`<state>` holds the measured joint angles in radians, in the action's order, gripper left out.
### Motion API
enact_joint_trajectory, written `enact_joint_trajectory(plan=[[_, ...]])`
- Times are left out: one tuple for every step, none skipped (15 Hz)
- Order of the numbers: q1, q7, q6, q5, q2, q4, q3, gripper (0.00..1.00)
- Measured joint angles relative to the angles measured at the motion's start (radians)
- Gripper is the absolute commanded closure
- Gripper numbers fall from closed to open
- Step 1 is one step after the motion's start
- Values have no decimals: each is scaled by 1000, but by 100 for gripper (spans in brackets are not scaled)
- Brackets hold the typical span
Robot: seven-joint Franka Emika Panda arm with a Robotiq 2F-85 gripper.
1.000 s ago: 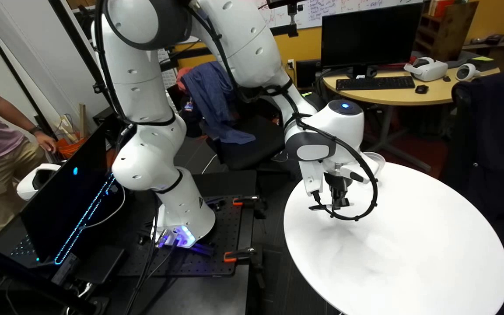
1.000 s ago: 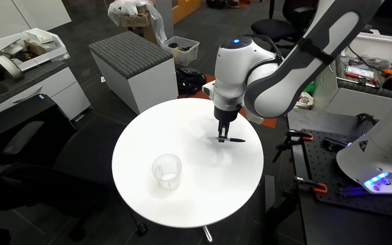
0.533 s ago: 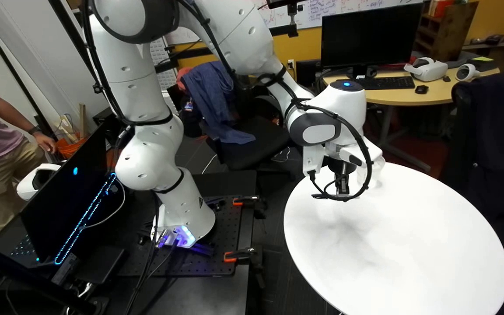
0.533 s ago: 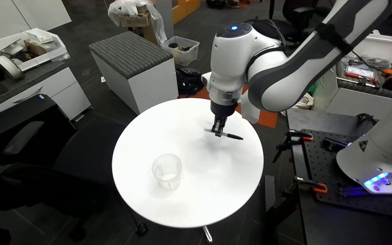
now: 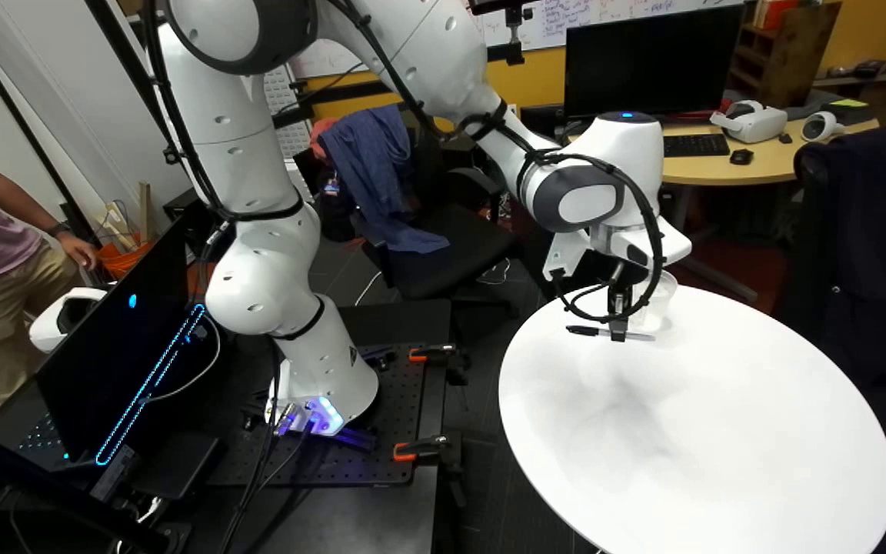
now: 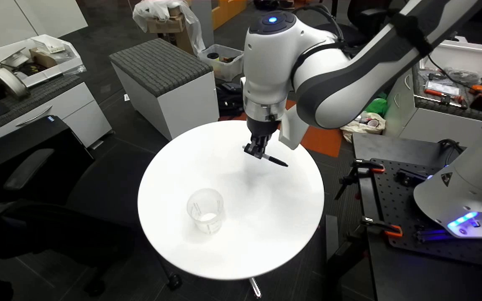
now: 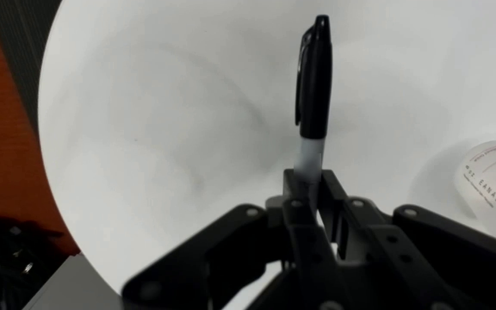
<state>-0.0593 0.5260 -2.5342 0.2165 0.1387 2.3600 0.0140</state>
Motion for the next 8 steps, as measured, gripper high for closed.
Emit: enact_joint_trajectory(plan=[[-7,40,18,22,0,-15,1,97],[-13,85,42,47,0,-31,1,97],[-21,126,68,69,1,-47,1,97],[-28,167,92,92,1,-63,1,97],[-35,206,116,114,1,-78,1,97],[-43,247,140,136,2,-93,0,97],[-51,287,163,157,4,-107,0,97],[-59,321,185,175,7,-122,-2,97]])
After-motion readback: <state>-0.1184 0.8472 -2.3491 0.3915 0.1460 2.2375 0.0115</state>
